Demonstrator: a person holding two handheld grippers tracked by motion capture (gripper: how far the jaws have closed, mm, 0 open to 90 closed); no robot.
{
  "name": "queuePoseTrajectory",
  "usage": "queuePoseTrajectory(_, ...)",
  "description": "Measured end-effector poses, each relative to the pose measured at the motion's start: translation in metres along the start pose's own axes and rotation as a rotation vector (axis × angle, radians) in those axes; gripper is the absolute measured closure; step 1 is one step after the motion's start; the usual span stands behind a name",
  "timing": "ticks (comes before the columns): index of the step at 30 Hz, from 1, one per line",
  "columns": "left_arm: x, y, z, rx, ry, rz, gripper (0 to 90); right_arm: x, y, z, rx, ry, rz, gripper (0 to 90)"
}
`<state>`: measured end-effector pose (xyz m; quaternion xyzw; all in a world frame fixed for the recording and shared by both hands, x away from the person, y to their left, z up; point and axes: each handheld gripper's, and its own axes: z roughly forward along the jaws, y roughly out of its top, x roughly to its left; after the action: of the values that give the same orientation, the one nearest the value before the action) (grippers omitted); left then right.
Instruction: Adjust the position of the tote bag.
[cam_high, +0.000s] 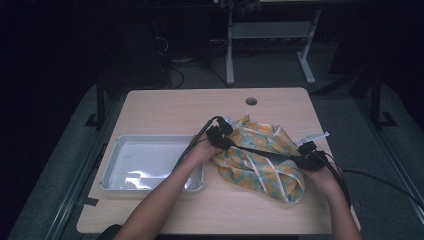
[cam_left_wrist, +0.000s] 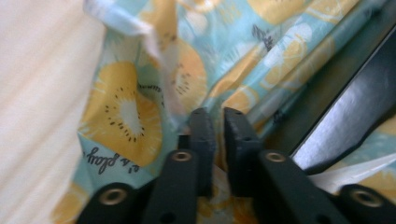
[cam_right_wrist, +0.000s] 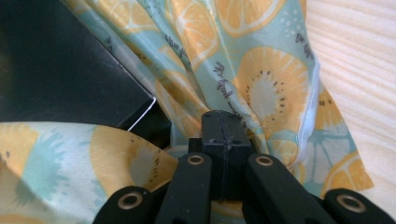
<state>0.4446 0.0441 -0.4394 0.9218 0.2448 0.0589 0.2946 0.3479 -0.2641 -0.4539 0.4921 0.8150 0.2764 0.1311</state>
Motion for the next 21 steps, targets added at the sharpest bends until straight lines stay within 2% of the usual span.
queuePoseTrajectory(2,0.003,0.001,-0.009,-0.044,0.009,-0.024,69.5,-0.002,0.002,-0.007,-0.020,-0.002,0.030,78.8)
queuePoseTrajectory(6,0.011,0.001,-0.027,-0.112,0.017,-0.066,56.4,-0.009,0.006,-0.027,-0.120,0.004,0.067,65.3)
queuePoseTrajectory(9,0.011,0.001,-0.039,-0.154,0.010,-0.078,53.2,-0.009,0.008,-0.044,-0.172,0.001,0.077,59.5)
queuePoseTrajectory(11,0.009,0.000,-0.047,-0.188,-0.007,-0.097,50.6,-0.007,0.009,-0.054,-0.198,0.011,0.070,58.4)
queuePoseTrajectory(13,0.006,0.001,-0.054,-0.198,-0.022,-0.094,49.1,-0.002,0.010,-0.063,-0.212,0.012,0.058,58.9)
queuePoseTrajectory(16,-0.005,0.003,-0.062,-0.226,-0.056,-0.075,54.8,0.011,0.010,-0.072,-0.220,0.045,0.011,66.9)
queuePoseTrajectory(17,-0.010,0.005,-0.064,-0.228,-0.063,-0.058,59.1,0.016,0.010,-0.074,-0.212,0.056,-0.004,71.4)
queuePoseTrajectory(19,-0.019,0.007,-0.065,-0.234,-0.083,-0.026,73.2,0.027,0.009,-0.075,-0.208,0.066,-0.042,82.7)
queuePoseTrajectory(21,-0.027,0.010,-0.064,-0.235,-0.089,-0.003,82.2,0.037,0.009,-0.074,-0.204,0.073,-0.070,89.7)
